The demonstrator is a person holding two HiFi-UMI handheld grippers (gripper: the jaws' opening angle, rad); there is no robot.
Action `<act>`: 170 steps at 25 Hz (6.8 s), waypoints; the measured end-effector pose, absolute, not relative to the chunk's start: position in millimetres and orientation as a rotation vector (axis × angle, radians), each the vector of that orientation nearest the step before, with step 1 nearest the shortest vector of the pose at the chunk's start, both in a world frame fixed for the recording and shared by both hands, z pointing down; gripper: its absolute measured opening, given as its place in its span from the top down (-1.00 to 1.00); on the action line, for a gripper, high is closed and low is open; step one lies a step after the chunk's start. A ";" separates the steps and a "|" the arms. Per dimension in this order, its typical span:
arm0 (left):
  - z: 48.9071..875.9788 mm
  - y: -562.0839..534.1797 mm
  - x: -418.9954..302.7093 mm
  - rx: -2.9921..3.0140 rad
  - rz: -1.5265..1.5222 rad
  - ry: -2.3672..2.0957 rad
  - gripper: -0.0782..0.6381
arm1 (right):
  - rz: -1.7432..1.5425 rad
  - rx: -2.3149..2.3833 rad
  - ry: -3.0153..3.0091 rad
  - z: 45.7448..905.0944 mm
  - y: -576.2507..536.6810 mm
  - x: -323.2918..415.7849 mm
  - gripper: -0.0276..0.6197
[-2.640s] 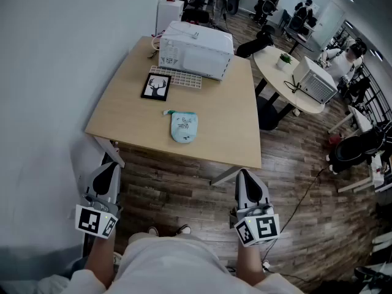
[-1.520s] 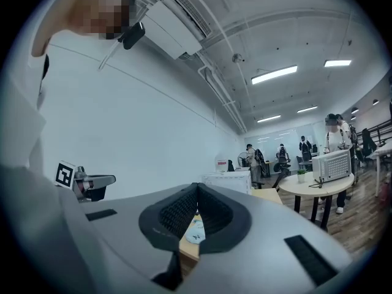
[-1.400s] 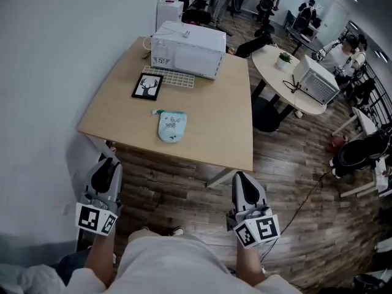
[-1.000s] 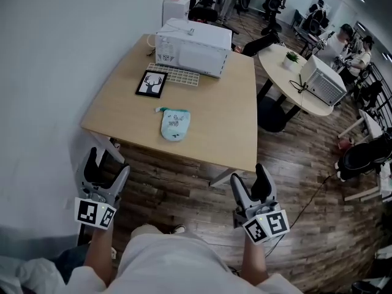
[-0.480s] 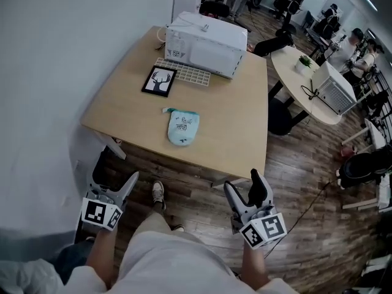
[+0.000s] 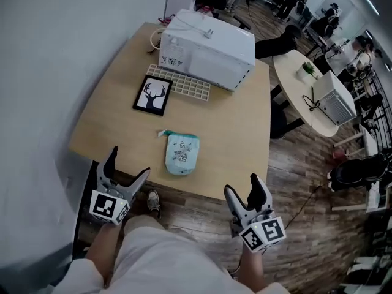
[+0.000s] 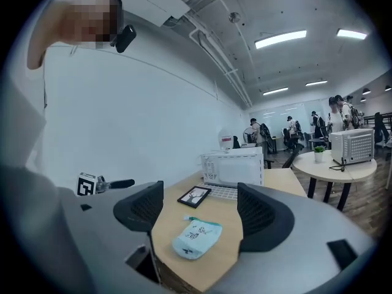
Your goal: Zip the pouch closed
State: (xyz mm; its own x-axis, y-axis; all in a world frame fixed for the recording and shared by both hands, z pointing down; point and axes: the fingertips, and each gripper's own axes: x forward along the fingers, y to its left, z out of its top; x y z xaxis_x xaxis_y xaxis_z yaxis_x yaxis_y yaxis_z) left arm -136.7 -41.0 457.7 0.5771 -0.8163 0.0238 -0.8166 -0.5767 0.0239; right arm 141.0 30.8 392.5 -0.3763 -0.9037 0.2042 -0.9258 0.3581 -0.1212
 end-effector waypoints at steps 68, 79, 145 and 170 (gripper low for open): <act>575.9 -207.7 -4.9 2.985 0.828 -0.804 0.71 | 0.419 0.675 -2.731 423.9 -119.6 85.1 0.04; 465.3 -162.2 10.5 3.335 0.678 -0.399 0.71 | 0.407 0.328 -2.828 412.3 -143.1 56.6 0.30; 415.4 -113.6 40.6 3.523 0.713 0.153 0.71 | 0.306 0.025 -2.661 416.6 -118.0 54.1 0.84; 414.3 -185.4 29.6 2.829 0.094 -0.403 0.72 | -0.639 0.634 -2.189 422.3 -164.3 48.2 0.91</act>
